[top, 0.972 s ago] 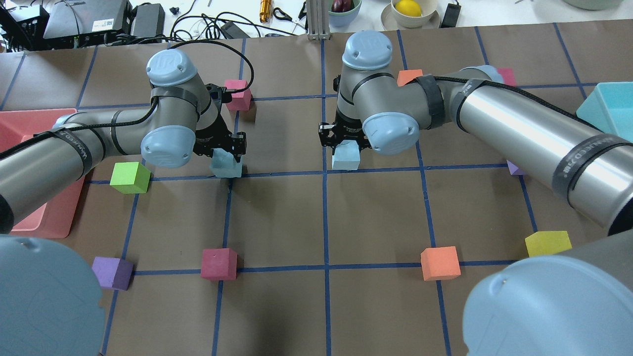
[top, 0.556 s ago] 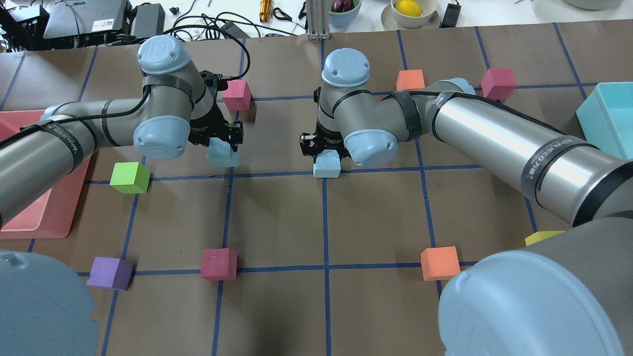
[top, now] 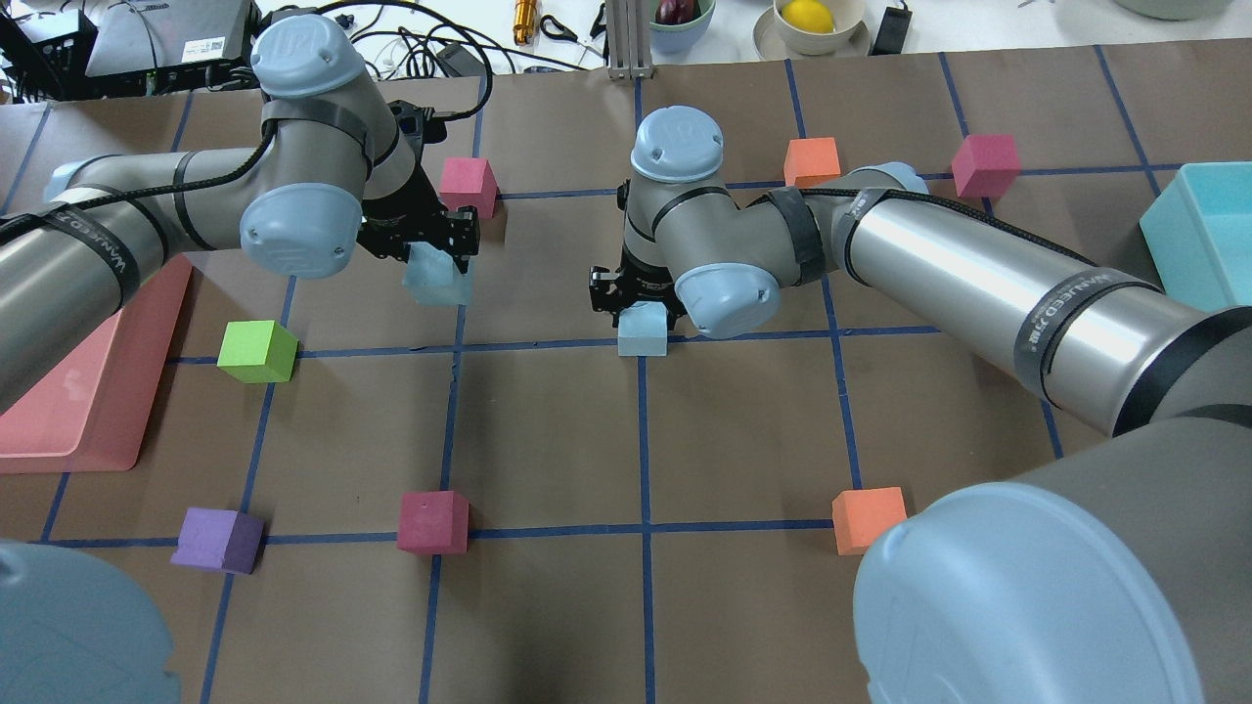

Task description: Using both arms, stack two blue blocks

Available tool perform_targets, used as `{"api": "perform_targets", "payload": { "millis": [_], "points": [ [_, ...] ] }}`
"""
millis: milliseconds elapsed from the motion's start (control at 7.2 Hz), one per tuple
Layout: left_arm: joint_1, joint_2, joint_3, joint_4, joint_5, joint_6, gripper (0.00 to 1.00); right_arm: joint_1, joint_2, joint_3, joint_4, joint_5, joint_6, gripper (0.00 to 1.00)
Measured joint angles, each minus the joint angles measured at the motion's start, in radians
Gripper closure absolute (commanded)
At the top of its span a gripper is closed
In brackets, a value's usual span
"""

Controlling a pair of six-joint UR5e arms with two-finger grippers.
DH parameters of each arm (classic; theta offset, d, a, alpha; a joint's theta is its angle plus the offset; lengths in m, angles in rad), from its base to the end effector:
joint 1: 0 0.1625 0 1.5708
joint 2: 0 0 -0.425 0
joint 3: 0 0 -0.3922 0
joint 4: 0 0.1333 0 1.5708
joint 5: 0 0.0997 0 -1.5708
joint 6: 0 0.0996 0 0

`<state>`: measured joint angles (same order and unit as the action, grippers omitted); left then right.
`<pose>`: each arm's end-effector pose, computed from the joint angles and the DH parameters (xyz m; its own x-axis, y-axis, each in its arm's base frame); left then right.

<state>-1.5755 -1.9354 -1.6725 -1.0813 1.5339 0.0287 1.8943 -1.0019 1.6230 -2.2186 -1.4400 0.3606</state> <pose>-0.1398 -0.6032 0.2860 -0.9988 0.0342 0.0362 0.0334 0.9991 -0.0242 0.3454 -0.5700 0.1963 -0.9907 0.0364 -0.1314 0.0339 0.9992 0.0210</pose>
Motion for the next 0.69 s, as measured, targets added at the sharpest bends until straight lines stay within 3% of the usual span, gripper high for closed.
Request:
{"api": "perform_targets", "payload": {
  "millis": [417, 694],
  "points": [
    [-0.033, 0.012, 0.033, -0.043, -0.004, -0.057, 1.00, -0.021, -0.022, -0.046, 0.098, 0.000, 0.007, 0.00],
    [-0.085, 0.010, 0.035, -0.038, -0.005, -0.125, 1.00, -0.087, -0.065, -0.125, 0.279, -0.007, 0.002, 0.00]
  ]
}}
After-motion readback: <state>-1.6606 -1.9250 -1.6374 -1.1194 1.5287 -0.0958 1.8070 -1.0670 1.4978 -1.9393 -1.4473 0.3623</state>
